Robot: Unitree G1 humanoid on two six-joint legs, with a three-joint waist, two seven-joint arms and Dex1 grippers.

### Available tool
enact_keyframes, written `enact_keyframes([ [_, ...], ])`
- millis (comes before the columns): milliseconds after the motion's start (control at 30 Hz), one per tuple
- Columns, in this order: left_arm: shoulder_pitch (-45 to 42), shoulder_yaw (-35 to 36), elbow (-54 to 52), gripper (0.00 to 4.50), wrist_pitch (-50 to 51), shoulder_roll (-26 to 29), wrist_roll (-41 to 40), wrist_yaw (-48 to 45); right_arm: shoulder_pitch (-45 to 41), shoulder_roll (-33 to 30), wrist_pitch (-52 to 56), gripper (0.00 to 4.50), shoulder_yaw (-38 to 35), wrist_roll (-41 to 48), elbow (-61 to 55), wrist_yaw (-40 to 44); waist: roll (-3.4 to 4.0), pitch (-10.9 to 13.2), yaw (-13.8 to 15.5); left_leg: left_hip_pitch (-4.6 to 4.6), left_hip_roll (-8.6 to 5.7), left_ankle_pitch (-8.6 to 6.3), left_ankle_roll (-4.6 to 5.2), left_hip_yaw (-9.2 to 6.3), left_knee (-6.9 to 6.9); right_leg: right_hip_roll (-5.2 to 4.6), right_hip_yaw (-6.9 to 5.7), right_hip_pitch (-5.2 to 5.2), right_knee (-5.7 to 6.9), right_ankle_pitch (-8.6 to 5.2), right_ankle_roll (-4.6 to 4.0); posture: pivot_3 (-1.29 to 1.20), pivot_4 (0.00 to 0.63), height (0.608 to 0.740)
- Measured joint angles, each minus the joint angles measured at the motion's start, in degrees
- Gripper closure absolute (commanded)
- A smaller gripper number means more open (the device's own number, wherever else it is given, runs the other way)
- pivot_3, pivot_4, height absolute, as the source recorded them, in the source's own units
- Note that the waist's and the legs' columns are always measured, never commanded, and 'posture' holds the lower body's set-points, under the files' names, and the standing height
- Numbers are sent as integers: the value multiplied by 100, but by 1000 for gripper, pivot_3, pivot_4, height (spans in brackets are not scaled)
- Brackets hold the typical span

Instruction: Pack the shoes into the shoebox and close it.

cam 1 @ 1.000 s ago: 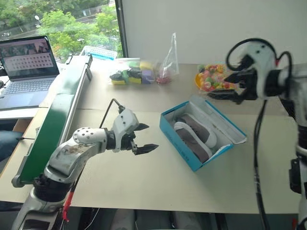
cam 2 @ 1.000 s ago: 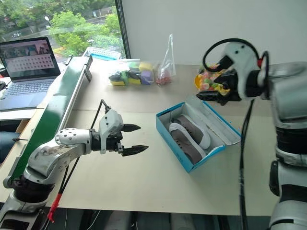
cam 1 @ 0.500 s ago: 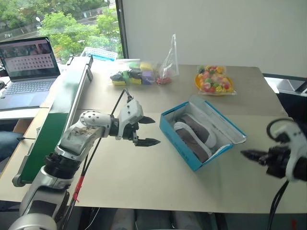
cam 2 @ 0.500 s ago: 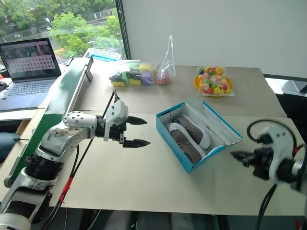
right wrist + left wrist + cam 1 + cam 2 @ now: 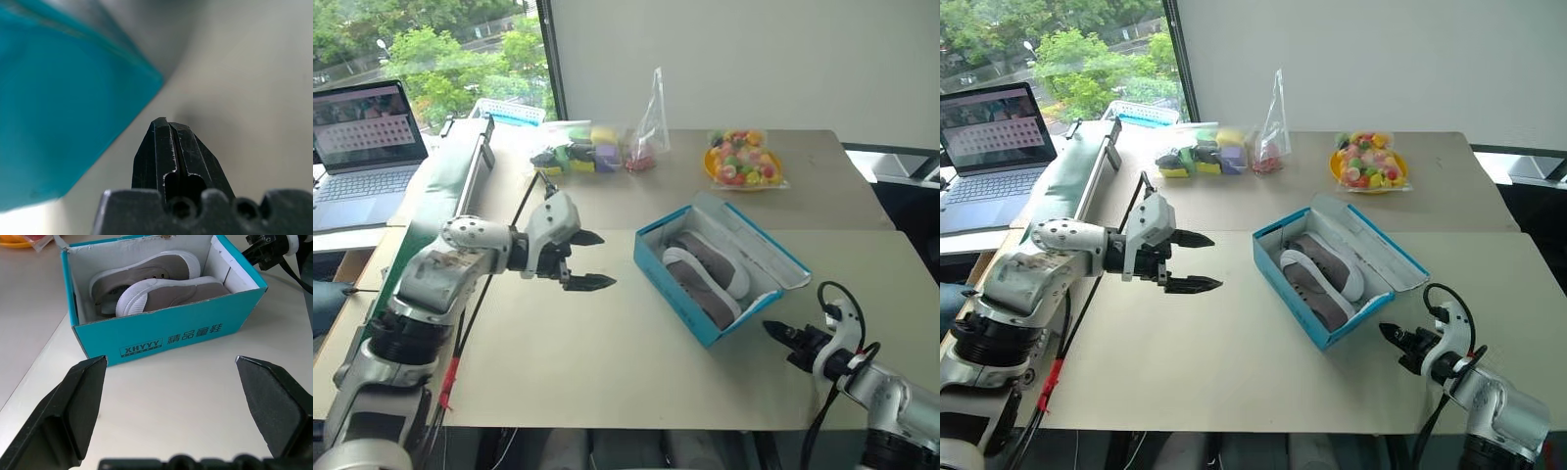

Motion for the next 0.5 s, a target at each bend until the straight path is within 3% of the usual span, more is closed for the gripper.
enact_keyframes([
  [500,226,321,-822,0,554,115,-281,522,-1529,-206,-2634,4492,-146,501,3287,76,-90,-40,-122,58,5,0,0,6,4,3,7,53,-2,4,-1,0,150,740],
])
